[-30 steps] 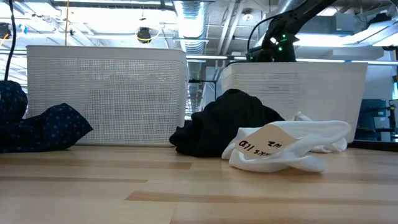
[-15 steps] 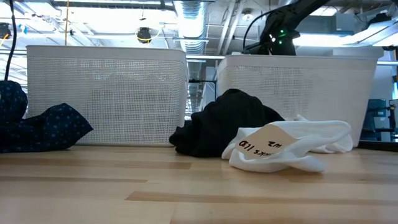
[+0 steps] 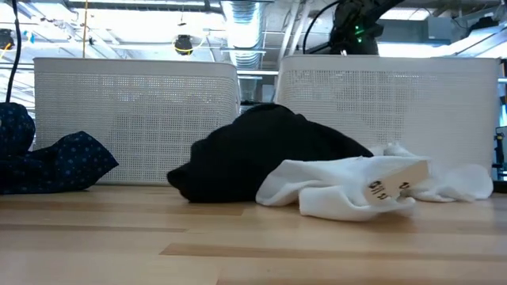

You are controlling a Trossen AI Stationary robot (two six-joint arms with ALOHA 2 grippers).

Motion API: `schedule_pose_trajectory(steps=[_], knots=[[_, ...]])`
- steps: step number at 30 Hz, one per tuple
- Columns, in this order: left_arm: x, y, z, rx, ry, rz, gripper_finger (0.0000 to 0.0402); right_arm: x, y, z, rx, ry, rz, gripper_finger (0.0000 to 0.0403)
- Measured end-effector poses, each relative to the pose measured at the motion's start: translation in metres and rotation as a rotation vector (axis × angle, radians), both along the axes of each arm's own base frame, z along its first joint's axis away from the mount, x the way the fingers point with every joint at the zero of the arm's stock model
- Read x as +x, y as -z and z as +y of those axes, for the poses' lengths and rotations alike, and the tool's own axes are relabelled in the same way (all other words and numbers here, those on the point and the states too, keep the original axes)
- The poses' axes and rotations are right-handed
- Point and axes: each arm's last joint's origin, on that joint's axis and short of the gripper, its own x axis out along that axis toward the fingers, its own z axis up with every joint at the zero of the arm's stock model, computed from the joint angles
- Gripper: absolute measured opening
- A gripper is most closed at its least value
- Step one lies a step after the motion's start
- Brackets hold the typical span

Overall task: Sort clothes
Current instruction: Put the white sock into the right laundry bin

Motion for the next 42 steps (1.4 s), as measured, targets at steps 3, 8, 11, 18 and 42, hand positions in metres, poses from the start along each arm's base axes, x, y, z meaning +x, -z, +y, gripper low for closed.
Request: schedule_pose_trajectory(steps=[3,8,11,18,42], knots=[[0.0,0.0,0.0,0.008,0.006,0.001,0.0243,-0.002,-0.006,0.002,-0.054,-0.01,0.002,0.0219],[0.0,0.0,0.0,0.009,0.007,0.0,0.0243,-0.015,-0.036,-0.004,-0.204,0.019,-0.061,0.0219],[0.0,0.0,0.0,0.006,0.006,0.0,0.0243,-0.026,-0.065,-0.005,-0.306,0.037,-0.147,0.0219],[0.0,-0.001,-0.001,0.002,0.008,-0.005,0.0243,-0.05,-0.136,0.023,-0.516,-0.017,-0.502,0.0219],[0.001,-0.001,0.0,0.006,-0.003,-0.017,0.0243,-0.033,-0.145,0.246,-0.266,-0.92,-0.98,0.0219]])
